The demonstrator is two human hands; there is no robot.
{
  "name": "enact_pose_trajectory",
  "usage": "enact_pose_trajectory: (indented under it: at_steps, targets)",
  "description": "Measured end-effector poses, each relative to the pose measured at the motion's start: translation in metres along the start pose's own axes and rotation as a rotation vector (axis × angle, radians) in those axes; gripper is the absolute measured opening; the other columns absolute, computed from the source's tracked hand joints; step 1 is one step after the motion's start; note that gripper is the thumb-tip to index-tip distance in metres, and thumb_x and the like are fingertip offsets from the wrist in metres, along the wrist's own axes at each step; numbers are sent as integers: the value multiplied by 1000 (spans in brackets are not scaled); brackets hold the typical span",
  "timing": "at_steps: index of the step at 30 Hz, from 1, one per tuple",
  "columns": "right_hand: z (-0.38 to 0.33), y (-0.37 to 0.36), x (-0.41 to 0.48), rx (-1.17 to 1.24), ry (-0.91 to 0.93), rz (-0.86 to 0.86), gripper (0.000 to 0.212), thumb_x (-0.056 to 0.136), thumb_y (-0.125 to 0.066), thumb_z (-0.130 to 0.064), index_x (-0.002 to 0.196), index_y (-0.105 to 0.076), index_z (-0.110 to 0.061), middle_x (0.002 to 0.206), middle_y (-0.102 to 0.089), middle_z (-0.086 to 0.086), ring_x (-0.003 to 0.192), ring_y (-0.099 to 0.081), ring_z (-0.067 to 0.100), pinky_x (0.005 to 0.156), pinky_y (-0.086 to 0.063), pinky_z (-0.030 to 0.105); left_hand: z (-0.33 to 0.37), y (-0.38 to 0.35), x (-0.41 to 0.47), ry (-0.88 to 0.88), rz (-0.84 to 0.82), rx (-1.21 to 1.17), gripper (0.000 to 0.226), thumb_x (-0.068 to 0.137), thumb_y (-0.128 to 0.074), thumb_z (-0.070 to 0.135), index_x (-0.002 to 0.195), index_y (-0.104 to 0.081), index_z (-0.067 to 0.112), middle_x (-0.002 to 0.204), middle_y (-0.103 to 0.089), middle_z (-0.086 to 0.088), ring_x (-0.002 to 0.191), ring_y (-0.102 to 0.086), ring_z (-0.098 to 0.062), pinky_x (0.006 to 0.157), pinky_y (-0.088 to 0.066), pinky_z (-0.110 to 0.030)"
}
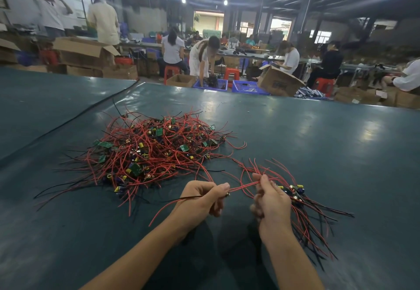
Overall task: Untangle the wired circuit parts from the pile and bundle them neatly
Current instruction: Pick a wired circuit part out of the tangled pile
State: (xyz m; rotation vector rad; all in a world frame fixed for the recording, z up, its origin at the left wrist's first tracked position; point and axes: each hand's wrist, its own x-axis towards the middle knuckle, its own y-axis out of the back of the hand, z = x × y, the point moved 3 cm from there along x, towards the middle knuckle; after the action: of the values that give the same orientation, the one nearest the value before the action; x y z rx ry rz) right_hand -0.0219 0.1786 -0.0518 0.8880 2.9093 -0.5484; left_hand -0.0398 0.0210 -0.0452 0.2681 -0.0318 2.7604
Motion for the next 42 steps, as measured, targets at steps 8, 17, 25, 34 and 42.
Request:
enact_pose_trajectory:
  at_steps: [8, 17, 25, 34, 42]
  targets:
    - [-1, 0, 0, 127, 9, -65, 27, 99, -55, -27, 83, -73, -15, 55, -40, -9, 36, -21, 3, 34, -17, 16, 0, 6, 1, -21, 58, -60, 42, 82, -66, 47, 51, -62, 20, 53, -58, -2, 48, -53, -14, 53, -44, -22]
    - [12, -32, -34, -246, 126, -285, 26, 86, -68, -37, 68, -78, -20, 70, -63, 26, 68, -58, 26, 72, -53, 43, -4, 4, 1, 9, 10, 8, 45, 84, -63, 55, 55, -65, 20, 56, -62, -1, 51, -56, -12, 57, -46, -21]
    - [1, -5, -3, -57, 30, -4, 27, 91, -68, -27, 67, -79, -21, 45, -36, -10, 33, -29, 2, 32, -27, 16, 1, 6, 2, -8, -26, 5, 41, 75, -64, 50, 48, -62, 19, 51, -57, 0, 46, -53, -13, 54, -44, -19]
    - [-8, 16, 14, 156, 26, 82, 35, 95, -64, -22, 62, -74, -17, 51, -37, -8, 37, -24, 3, 33, -21, 16, 2, 11, 2, -16, -2, 8, 43, 77, -68, 51, 49, -61, 19, 52, -58, -2, 47, -53, -12, 54, -44, -18]
    - [-15, 5, 0, 207, 122, -98, 30, 94, -61, -28, 69, -72, -15, 59, -47, -5, 39, -24, 3, 35, -19, 16, -3, 18, 4, 246, 305, -335, 44, 64, -70, 53, 80, -72, 12, 83, -76, -10, 59, -67, -12, 47, -45, -19]
